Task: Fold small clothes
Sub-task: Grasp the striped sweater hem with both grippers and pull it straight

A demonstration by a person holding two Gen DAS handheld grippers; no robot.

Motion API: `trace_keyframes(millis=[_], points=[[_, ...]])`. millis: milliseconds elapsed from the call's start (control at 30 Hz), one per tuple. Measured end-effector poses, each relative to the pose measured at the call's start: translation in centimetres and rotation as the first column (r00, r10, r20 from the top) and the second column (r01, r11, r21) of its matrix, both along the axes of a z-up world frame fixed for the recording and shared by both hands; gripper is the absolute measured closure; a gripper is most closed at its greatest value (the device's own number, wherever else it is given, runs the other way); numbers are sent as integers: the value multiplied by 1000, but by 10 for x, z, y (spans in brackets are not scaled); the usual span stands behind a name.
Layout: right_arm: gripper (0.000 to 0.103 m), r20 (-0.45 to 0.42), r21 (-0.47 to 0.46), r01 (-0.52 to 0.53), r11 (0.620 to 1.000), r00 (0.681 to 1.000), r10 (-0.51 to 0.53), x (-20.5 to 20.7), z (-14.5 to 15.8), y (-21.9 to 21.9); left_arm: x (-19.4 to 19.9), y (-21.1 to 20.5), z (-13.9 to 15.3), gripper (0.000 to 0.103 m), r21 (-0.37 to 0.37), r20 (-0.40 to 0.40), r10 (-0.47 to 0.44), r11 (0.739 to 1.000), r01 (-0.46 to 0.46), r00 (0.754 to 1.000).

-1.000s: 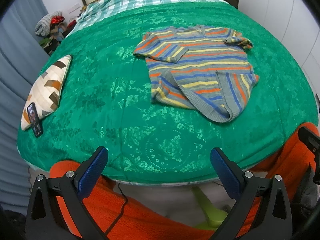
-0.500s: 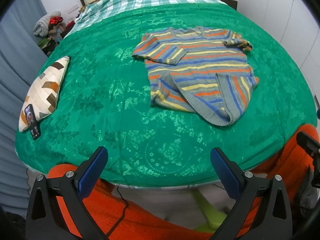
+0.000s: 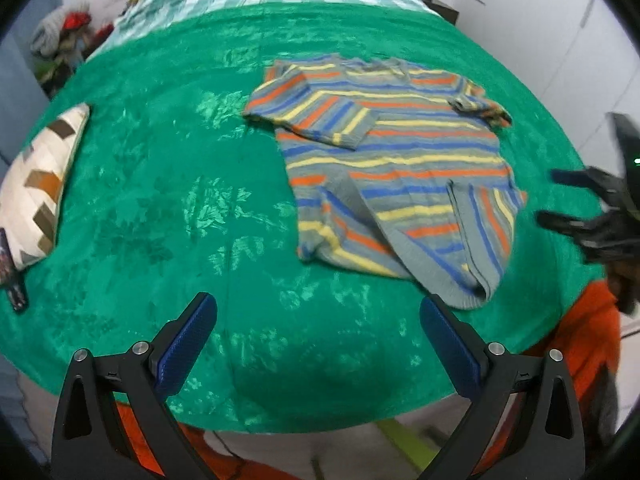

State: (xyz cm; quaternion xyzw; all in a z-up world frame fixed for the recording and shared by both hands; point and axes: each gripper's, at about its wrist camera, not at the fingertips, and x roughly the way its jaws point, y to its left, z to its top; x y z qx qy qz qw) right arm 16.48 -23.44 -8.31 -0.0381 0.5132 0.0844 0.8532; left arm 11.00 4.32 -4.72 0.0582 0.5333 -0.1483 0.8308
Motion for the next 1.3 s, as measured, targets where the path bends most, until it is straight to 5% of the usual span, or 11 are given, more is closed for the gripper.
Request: trace_keyframes(millis=[200,300,333,467,600,800,867,933,1067,1233,1300], points=[[31,-125,40,-200,979,971,204,78,-61,12,-17,13,2,1,-18,2,61,998,-61,998],[71,-196,55,-260,964,944,266,88,-87,18,-27,19,-13,1,-2,-38,86,996,-87,996],[93,-204,56,-284,957,935,290,85,-91,19,-28,21,-16,1,1,-50,95,995,-95,994],[93,-134,103,-296,950,942,308,39,-60,1,-36,41,-23,1,-11,-76,142,990,-143,987],[93,-71,131,-315,940,943,326,-61,-9,-27,-44,52,-20,1,2,-50,163,987,-163,985],[91,-230,10,-129,992,965,128,-159,-34,-77,-44,34,-27,1,-14,-77,128,991,-130,989],[60,-259,-40,-30,999,966,18,-170,-46,-94,-42,23,-28,1,-13,-82,115,993,-117,990],[44,-229,-58,31,998,972,-43,-168,-40,-98,-42,20,-26,1,-31,-86,116,992,-119,990],[44,-87,24,33,999,996,-31,-124,-11,-60,-44,24,-29,1,-54,-94,143,987,-149,985],[42,20,380,-41,924,999,37,-16,-15,26,-51,40,-31,1,-69,-97,194,977,-201,976],[42,10,448,-44,893,999,44,34,-32,62,-55,49,-29,1,-72,-93,216,972,-223,972]])
